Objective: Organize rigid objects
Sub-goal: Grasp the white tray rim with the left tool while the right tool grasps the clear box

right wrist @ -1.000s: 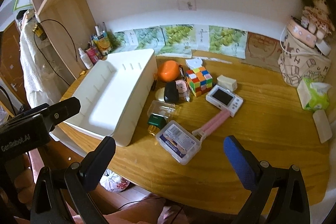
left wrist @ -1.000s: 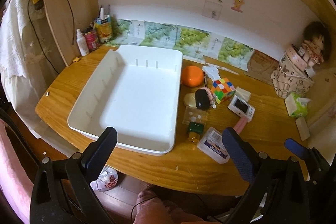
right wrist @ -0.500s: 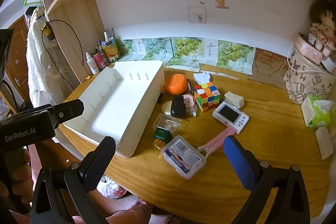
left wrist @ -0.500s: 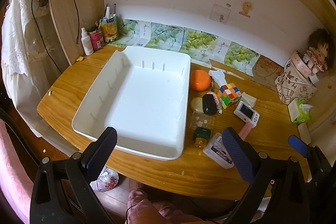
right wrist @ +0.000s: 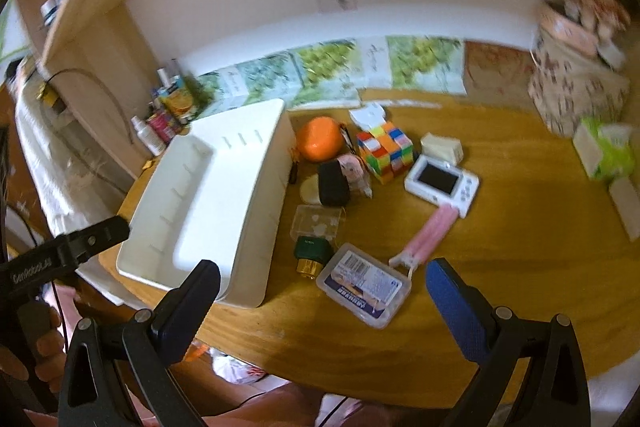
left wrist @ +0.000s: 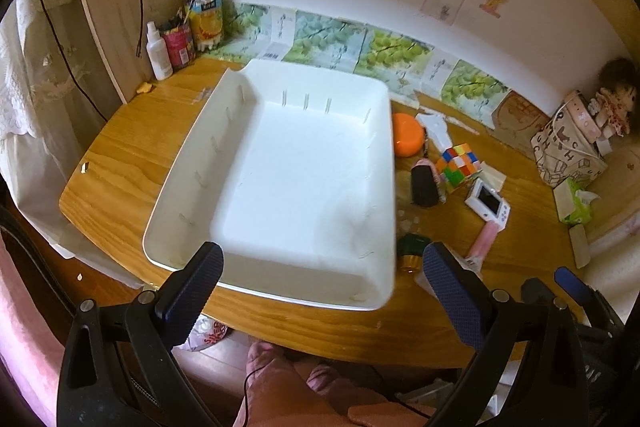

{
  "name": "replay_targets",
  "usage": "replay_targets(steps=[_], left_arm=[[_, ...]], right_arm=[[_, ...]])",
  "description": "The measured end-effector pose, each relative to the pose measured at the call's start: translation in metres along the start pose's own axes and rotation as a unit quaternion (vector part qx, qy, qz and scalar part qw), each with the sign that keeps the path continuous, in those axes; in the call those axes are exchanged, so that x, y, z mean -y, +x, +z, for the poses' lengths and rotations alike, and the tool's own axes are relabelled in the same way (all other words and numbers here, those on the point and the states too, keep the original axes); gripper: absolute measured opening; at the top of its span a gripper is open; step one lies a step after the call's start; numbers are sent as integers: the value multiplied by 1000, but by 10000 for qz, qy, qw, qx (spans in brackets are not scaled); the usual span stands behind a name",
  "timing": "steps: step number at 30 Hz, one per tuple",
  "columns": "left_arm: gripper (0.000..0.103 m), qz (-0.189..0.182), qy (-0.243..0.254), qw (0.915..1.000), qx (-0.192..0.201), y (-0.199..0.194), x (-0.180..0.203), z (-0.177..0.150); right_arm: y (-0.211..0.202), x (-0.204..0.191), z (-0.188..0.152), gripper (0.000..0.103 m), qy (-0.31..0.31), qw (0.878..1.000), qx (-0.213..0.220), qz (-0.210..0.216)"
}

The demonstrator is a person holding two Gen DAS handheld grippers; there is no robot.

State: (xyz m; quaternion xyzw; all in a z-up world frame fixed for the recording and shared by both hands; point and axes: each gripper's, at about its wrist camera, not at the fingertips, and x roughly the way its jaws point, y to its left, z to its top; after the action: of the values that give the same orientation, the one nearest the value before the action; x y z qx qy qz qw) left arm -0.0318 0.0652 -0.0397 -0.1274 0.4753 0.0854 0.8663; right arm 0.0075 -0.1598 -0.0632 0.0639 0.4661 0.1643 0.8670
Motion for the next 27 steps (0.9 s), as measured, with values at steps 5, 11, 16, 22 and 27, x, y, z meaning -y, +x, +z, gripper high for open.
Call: replay_targets(steps=[5,11,16,22,27], left_arm=[[100,-19,-76,9994,-339,16,-27,12],[98,85,-141,9967,-800,43,-63,30],[97,295,-127,9938,-1062,66,-95,40],[91,469,-210,9883,-1436,97,-129,50],[87,572,-166,9826,-1757,122,-151,56]], right_arm=[[20,12,1,103,842,9957,-363,-91],[49,26,-6,103,2077,9752,-755,-81],[71,34,-6,103,2636,9582,-971,-533],[97,44,-10,103,2891,9433,-1231,-1070],[115,51,-16,103,3152,9285,-1564,-1189]])
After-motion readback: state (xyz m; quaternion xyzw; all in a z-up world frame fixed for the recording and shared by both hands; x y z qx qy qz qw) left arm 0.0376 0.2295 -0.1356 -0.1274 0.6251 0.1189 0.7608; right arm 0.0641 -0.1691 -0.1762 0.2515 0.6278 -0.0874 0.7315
